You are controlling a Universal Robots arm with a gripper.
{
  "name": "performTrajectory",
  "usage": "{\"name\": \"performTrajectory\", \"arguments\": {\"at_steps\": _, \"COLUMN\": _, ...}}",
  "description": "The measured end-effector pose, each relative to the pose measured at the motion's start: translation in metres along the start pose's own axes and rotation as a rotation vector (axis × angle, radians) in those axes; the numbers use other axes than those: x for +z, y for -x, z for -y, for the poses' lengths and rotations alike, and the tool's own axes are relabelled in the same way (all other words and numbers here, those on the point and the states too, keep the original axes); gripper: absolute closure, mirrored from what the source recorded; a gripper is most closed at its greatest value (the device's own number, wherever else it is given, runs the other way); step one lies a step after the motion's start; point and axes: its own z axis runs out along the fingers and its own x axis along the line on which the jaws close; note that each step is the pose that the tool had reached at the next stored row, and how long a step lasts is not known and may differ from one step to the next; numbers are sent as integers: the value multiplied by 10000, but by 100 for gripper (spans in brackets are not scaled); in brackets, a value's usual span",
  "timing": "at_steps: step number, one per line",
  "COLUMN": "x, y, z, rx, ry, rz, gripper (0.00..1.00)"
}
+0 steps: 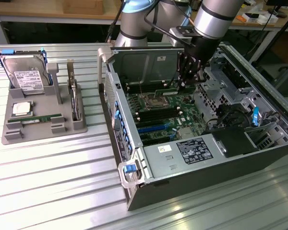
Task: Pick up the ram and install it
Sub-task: 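Insert the ram into the slot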
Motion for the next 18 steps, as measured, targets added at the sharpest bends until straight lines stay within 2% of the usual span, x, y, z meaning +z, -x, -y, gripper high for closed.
{"name": "performTrajectory", "arguments": {"at_steps": 18, "x": 127, "y": -2, "z": 3, "rx": 0, "ry": 0, "rz": 0, "gripper": 88}}
